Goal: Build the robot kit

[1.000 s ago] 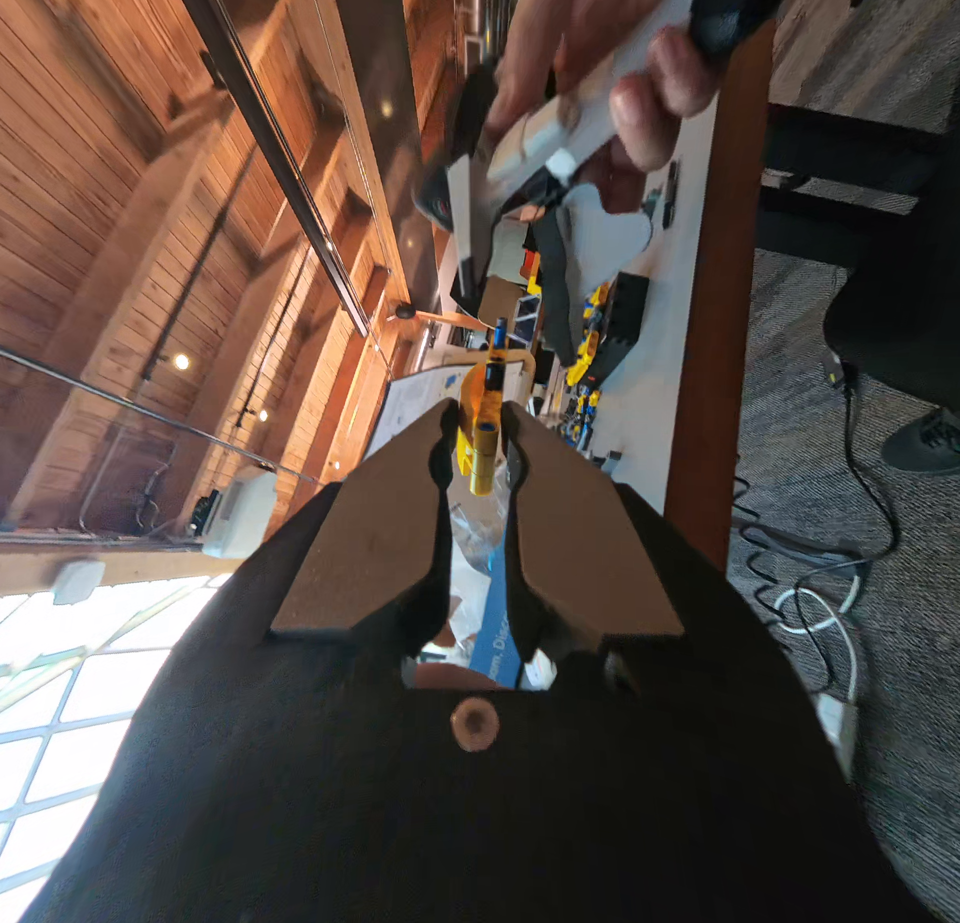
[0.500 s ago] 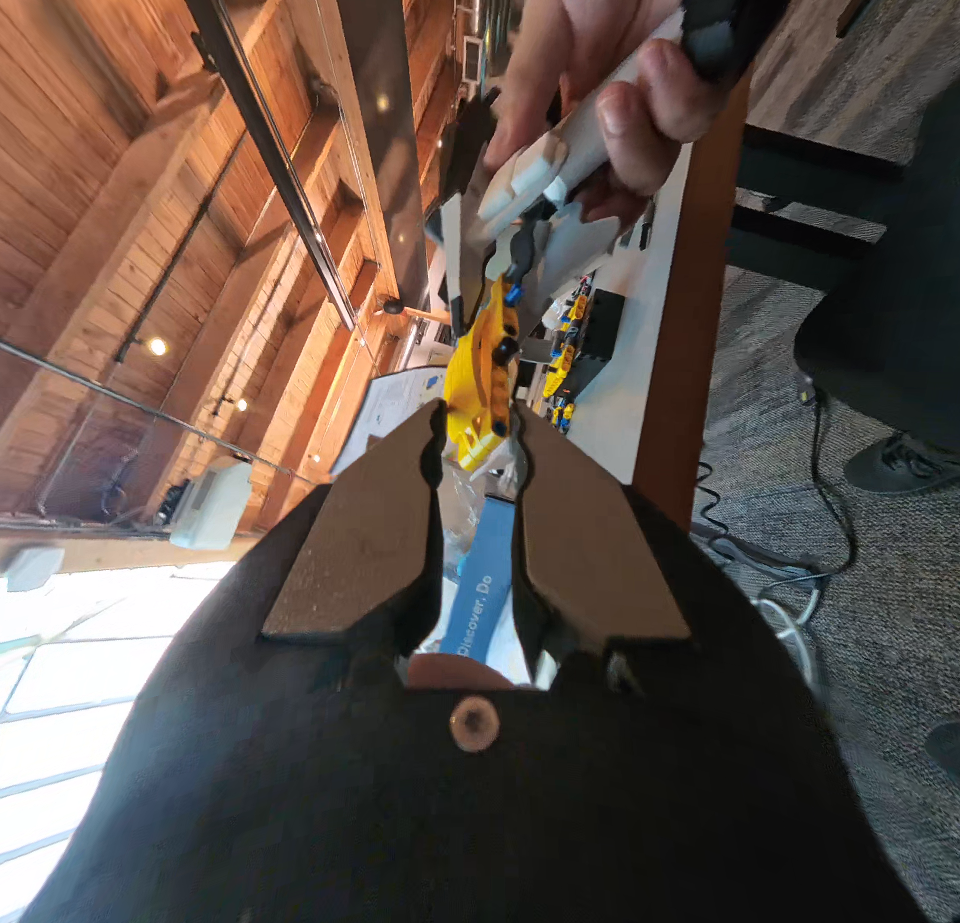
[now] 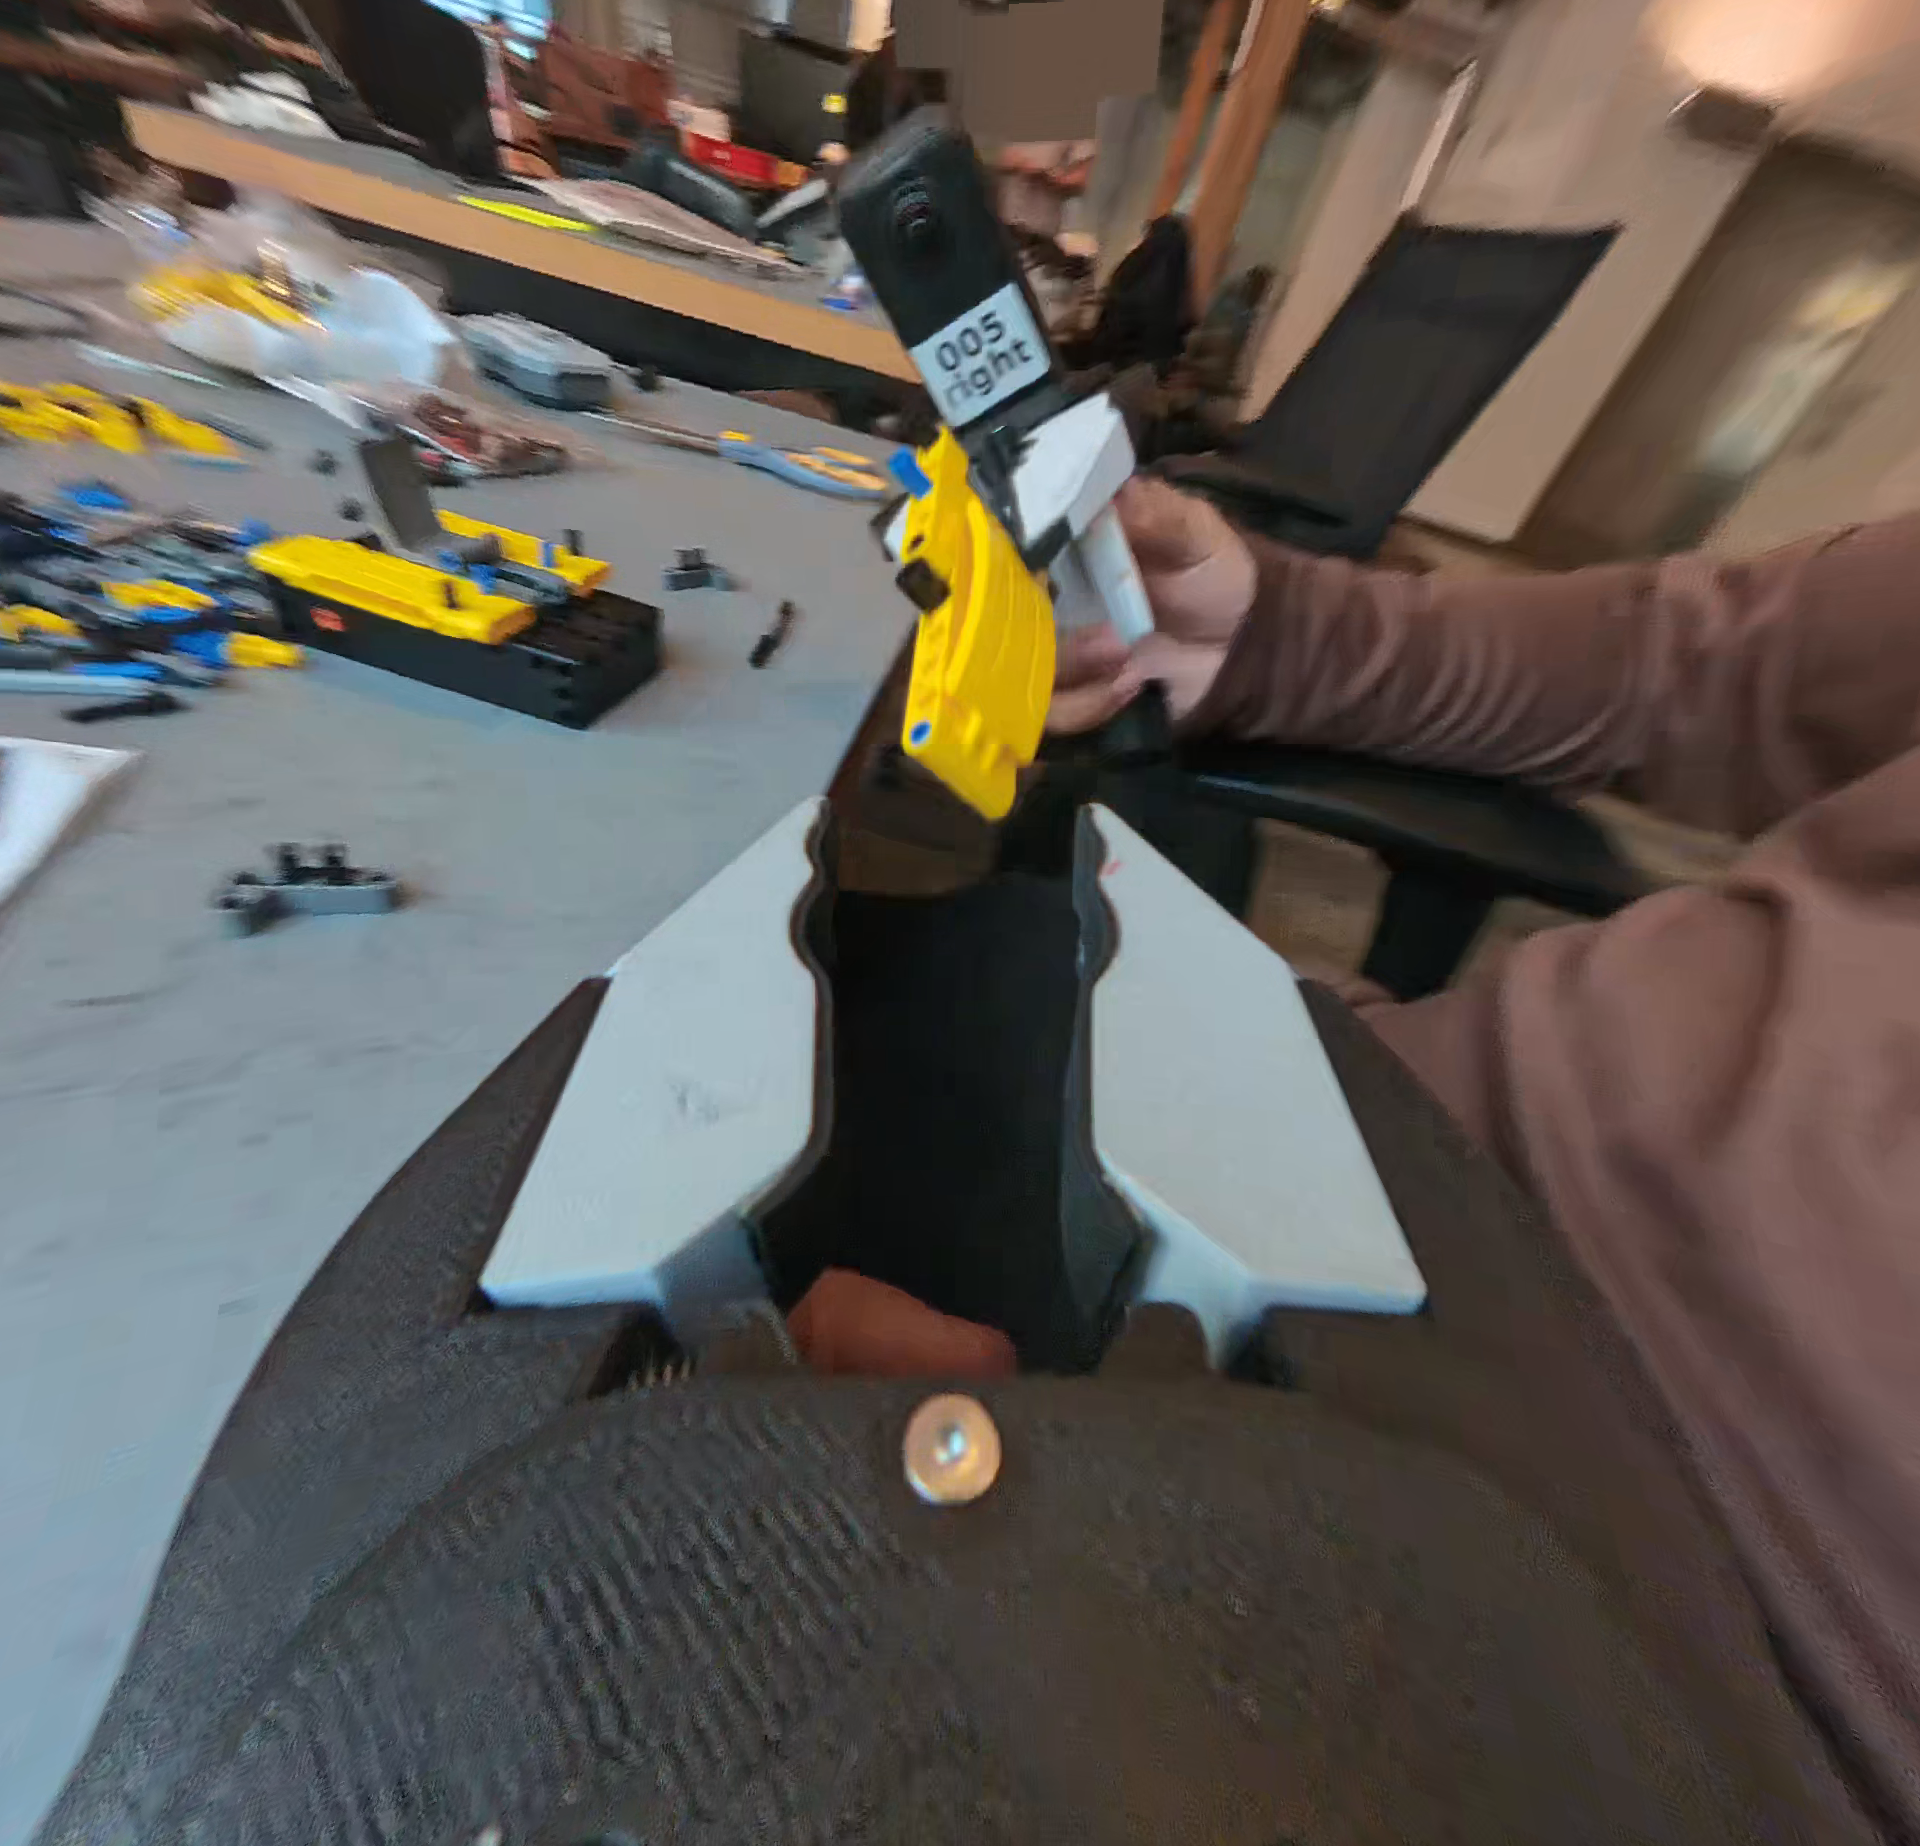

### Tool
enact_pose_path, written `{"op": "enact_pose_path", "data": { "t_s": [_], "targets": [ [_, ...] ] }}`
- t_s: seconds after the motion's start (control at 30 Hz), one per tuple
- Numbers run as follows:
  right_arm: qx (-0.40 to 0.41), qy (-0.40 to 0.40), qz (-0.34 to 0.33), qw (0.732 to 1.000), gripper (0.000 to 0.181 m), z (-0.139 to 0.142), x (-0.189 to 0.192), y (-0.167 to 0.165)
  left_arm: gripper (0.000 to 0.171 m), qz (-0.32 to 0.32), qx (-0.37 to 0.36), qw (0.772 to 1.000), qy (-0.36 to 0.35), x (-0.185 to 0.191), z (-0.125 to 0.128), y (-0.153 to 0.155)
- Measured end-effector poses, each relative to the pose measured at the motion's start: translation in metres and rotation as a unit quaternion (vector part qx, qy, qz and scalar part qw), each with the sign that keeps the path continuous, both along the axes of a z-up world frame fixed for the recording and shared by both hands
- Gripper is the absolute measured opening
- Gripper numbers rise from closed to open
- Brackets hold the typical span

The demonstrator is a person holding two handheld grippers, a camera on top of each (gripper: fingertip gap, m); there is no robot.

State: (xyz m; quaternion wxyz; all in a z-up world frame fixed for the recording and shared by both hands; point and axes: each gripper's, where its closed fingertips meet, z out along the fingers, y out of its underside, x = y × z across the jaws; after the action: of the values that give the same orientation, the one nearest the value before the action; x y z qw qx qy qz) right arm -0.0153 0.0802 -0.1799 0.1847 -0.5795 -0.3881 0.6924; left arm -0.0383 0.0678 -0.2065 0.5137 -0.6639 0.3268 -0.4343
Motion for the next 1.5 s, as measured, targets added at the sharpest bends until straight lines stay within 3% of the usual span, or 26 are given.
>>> {"op": "enact_pose_path", "data": {
  "t_s": [0.1, 0.17, 0.37, 0.53, 0.6, 0.73, 0.77, 0.87, 0.93, 1.13, 1.4, 1.5],
  "targets": [
    [0.060, -0.008, 0.016, 0.998, 0.011, -0.003, -0.007, -0.020, 0.022, -0.080, -0.045, 0.994, -0.062, 0.009, 0.010, -0.016],
    [0.090, -0.002, 0.020, 0.996, 0.011, 0.000, -0.007, -0.026, 0.016, -0.094, -0.040, 0.991, -0.086, 0.008, 0.017, -0.021],
    [0.110, -0.006, 0.030, 0.993, 0.011, -0.006, -0.009, -0.031, 0.014, -0.101, -0.047, 0.990, -0.081, 0.007, 0.012, -0.026],
    [0.084, -0.014, 0.036, 0.996, 0.018, -0.009, -0.012, -0.025, 0.011, -0.075, 0.012, 0.996, -0.049, 0.001, 0.016, -0.025],
    [0.097, -0.025, 0.015, 0.995, 0.026, -0.011, -0.008, -0.013, 0.011, -0.060, 0.021, 0.997, -0.050, -0.004, 0.018, -0.022],
    [0.162, -0.059, -0.093, 0.981, 0.018, -0.010, 0.020, 0.041, 0.011, -0.010, 0.019, 0.998, -0.053, -0.021, 0.016, -0.006],
    [0.190, -0.104, -0.149, 0.965, 0.019, -0.019, 0.032, 0.066, 0.011, -0.001, 0.017, 0.998, -0.057, -0.026, 0.016, -0.003],
    [0.256, -0.247, -0.327, 0.875, 0.019, -0.046, 0.095, 0.147, 0.011, 0.028, -0.003, 0.997, -0.072, -0.039, 0.012, 0.008],
    [0.238, -0.293, -0.382, 0.843, 0.027, -0.061, 0.128, 0.174, 0.011, 0.036, -0.039, 0.993, -0.101, -0.047, 0.010, 0.015],
    [0.208, -0.321, -0.378, 0.843, 0.042, -0.087, 0.142, 0.193, 0.011, 0.074, -0.152, 0.959, -0.227, -0.070, 0.013, 0.032],
    [0.213, -0.341, -0.329, 0.855, 0.042, -0.097, 0.148, 0.192, 0.011, 0.073, -0.152, 0.955, -0.245, -0.077, 0.010, 0.036],
    [0.220, -0.343, -0.317, 0.856, 0.027, -0.098, 0.149, 0.190, 0.011, 0.076, -0.164, 0.950, -0.255, -0.078, 0.007, 0.038]
  ]
}}
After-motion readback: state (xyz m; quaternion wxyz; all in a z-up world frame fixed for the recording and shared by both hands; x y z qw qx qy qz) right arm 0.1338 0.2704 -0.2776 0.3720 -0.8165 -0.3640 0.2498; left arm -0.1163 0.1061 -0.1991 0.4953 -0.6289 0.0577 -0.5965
